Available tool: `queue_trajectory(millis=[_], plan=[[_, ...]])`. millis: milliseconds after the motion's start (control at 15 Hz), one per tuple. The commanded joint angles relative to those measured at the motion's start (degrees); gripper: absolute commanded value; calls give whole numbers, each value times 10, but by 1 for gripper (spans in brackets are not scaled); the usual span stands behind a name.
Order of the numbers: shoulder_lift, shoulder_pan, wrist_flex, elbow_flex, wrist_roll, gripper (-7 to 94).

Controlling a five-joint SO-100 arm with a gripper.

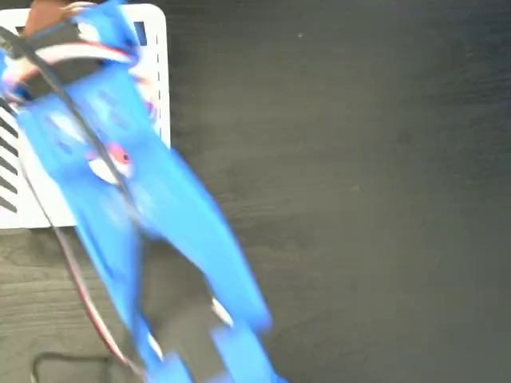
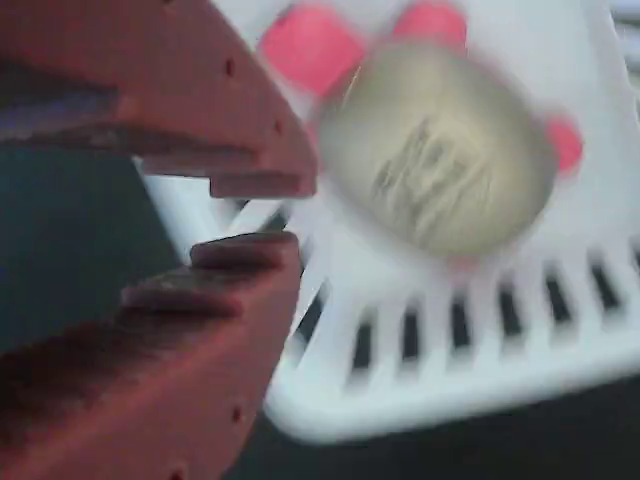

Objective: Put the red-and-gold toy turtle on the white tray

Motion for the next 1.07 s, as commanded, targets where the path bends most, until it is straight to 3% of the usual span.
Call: queue_trajectory(millis=[0,200,333,733,1000], plan=[[216,18,-35,91,-113,0],[368,85,-63,231,-243,0],[472,132,-119,363,-308,0],[723,149,-308,846,-318,0],[931,126,-238,1020,-317,0]])
